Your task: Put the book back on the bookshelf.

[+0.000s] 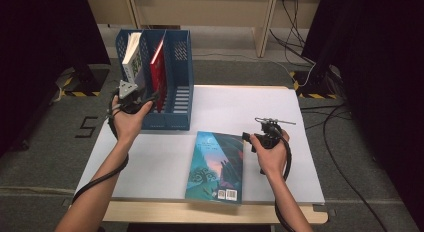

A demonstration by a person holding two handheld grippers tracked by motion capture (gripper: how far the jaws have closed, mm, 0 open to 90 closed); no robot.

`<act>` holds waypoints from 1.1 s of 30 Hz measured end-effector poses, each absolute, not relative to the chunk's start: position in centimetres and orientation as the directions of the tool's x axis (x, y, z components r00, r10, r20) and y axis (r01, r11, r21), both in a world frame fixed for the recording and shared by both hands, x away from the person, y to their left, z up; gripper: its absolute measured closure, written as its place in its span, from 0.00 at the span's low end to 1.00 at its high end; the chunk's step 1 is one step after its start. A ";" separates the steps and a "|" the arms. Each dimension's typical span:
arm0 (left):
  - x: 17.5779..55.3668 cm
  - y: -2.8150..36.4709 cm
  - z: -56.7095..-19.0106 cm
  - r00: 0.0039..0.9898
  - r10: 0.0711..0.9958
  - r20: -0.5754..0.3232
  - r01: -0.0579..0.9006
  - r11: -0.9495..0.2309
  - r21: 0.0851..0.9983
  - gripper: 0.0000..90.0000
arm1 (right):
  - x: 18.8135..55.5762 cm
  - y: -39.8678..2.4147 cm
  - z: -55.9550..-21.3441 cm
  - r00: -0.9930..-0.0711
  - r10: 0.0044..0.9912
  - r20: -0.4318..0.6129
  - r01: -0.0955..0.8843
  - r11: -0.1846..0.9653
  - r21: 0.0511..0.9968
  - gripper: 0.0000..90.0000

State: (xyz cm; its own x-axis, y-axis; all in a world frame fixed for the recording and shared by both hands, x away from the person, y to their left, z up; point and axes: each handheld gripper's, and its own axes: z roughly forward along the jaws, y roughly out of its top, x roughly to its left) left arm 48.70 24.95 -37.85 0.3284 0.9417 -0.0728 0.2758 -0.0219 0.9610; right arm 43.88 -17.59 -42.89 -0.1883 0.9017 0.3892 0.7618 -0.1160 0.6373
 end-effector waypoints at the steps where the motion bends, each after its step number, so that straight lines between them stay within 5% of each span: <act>1: 48.5 24.9 -37.9 0.334 0.940 -0.074 0.278 -0.024 0.960 0.43 | 43.9 -17.6 -42.9 -0.193 0.902 0.386 0.762 -0.110 0.639 0.53; 33: 42.8 23.8 -40.1 0.448 0.889 -0.095 0.341 -0.072 0.937 0.45 | 45.1 -17.3 -43.2 -0.180 0.899 0.399 0.790 -0.110 0.604 0.55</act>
